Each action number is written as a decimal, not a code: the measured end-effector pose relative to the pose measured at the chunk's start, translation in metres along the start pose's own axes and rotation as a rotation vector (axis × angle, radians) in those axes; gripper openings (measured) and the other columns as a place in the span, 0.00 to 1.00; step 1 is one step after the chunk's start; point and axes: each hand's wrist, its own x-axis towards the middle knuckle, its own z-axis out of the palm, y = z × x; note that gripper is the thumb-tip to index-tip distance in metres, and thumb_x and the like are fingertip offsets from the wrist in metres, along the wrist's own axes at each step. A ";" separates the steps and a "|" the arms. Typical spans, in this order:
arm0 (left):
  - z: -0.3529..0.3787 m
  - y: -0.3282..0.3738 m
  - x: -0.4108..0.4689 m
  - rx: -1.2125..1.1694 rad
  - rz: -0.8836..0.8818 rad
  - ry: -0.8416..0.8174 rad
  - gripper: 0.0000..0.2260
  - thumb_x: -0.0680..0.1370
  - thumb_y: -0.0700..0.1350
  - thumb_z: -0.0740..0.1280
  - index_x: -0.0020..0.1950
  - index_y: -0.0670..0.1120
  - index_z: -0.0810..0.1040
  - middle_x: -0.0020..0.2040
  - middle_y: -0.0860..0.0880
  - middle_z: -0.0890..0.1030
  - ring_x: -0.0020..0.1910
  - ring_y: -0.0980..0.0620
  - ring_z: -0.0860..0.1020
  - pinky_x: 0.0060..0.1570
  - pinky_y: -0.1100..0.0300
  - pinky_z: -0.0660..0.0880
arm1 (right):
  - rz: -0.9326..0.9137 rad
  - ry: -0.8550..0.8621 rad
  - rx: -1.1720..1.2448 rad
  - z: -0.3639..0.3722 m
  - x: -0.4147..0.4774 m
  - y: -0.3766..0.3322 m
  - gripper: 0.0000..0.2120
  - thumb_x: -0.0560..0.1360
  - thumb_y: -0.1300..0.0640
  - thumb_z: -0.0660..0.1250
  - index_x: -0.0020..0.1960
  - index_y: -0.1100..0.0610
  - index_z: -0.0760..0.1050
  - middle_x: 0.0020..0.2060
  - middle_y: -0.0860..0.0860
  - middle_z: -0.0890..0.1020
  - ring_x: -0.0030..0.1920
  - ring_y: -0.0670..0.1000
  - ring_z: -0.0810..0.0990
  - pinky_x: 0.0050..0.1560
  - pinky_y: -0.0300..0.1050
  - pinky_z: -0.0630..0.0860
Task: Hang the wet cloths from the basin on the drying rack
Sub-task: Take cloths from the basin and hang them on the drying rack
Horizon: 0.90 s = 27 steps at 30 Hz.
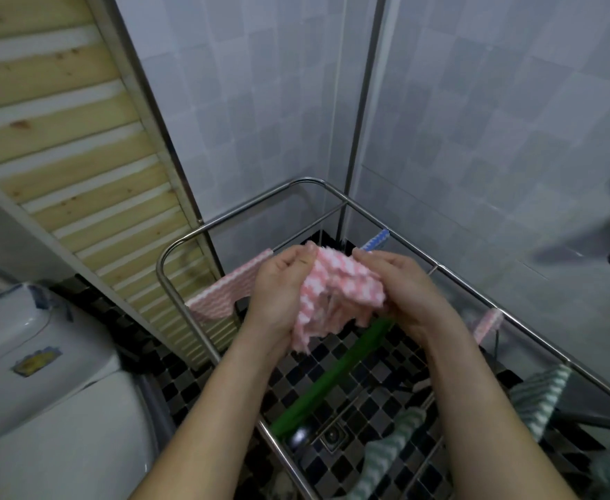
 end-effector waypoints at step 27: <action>-0.071 0.034 0.055 0.825 0.305 -0.191 0.05 0.71 0.49 0.74 0.42 0.55 0.78 0.41 0.54 0.81 0.42 0.54 0.78 0.47 0.56 0.74 | -0.356 -0.105 -0.860 0.008 0.043 -0.070 0.03 0.70 0.55 0.76 0.43 0.51 0.83 0.32 0.43 0.83 0.32 0.39 0.80 0.38 0.40 0.77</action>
